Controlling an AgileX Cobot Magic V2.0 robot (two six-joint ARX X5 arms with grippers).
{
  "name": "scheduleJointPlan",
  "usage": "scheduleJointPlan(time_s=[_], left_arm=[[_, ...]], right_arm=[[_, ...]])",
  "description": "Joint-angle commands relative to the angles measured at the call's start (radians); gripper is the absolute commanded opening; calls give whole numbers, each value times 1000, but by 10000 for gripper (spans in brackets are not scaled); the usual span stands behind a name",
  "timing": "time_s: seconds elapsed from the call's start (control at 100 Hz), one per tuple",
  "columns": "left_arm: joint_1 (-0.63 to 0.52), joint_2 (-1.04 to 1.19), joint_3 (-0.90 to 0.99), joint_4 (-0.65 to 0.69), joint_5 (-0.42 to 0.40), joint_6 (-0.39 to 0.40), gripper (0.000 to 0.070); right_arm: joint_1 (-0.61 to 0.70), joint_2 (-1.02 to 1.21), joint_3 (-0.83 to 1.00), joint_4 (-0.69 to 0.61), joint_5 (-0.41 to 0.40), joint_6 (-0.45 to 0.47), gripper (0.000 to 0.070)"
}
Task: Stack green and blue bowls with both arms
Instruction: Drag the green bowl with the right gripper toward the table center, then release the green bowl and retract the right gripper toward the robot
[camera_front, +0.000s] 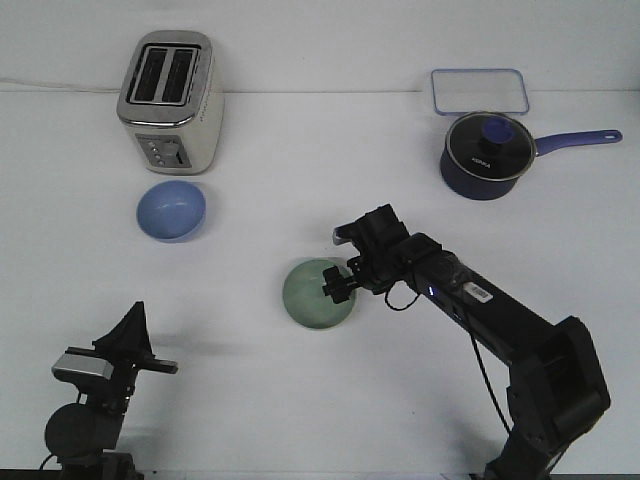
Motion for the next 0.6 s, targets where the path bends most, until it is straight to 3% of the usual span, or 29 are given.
scheduleJointPlan(time_s=[0.0, 0.37, 0.59], left_arm=[[1, -2, -20, 11, 1, 2, 10], [1, -2, -20, 11, 1, 2, 10], [1, -2, -20, 11, 1, 2, 10]], right_arm=[[1, 12, 14, -2, -8, 6, 487], [-92, -179, 18, -34, -5, -19, 486], [-203, -373, 18, -114, 112, -95, 486]])
